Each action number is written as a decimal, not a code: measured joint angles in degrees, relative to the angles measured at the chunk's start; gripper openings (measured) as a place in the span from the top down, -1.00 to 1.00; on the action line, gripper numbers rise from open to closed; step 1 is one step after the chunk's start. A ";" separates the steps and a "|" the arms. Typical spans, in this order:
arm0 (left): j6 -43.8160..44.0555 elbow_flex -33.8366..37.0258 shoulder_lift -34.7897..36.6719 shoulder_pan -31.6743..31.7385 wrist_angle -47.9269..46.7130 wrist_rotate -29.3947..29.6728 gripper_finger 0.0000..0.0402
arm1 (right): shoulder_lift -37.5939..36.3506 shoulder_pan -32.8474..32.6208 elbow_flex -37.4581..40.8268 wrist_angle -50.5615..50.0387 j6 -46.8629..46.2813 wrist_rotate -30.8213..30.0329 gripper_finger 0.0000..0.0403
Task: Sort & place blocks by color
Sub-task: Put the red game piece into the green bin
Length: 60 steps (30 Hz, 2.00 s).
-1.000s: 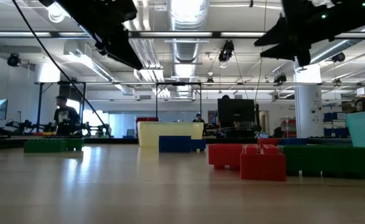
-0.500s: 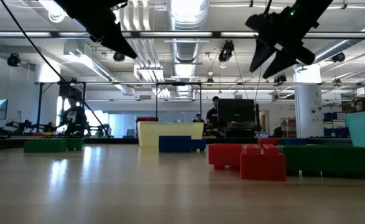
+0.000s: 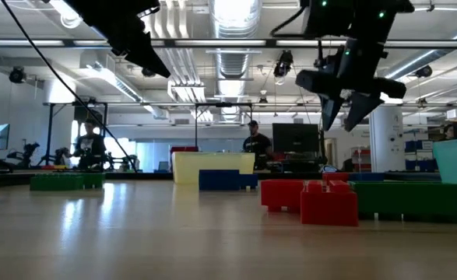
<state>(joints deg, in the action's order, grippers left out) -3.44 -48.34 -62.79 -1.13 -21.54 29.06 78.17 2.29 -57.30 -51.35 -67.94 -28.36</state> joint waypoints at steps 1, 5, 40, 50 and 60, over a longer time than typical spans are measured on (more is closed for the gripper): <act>-0.02 0.09 0.02 -0.01 -0.10 0.00 0.56 | 0.76 0.52 0.00 0.13 0.05 -0.07 -0.09; -0.02 0.12 0.14 -0.02 -0.05 0.21 0.56 | 3.42 3.53 0.49 0.79 1.48 -0.14 -0.09; -0.46 0.12 0.22 0.00 0.08 3.17 0.56 | 19.98 8.26 0.83 12.52 5.81 1.04 -0.09; -0.46 0.12 0.24 0.00 0.11 3.16 0.56 | 20.04 8.26 0.83 15.56 7.88 1.21 -0.09; -0.48 0.12 0.24 0.00 0.11 3.15 0.56 | 20.07 8.23 0.83 16.54 8.19 1.84 0.26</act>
<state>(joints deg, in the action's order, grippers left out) -3.92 -48.23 -62.54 -1.13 -21.43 32.21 98.24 10.52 -56.47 -34.81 -59.75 -26.52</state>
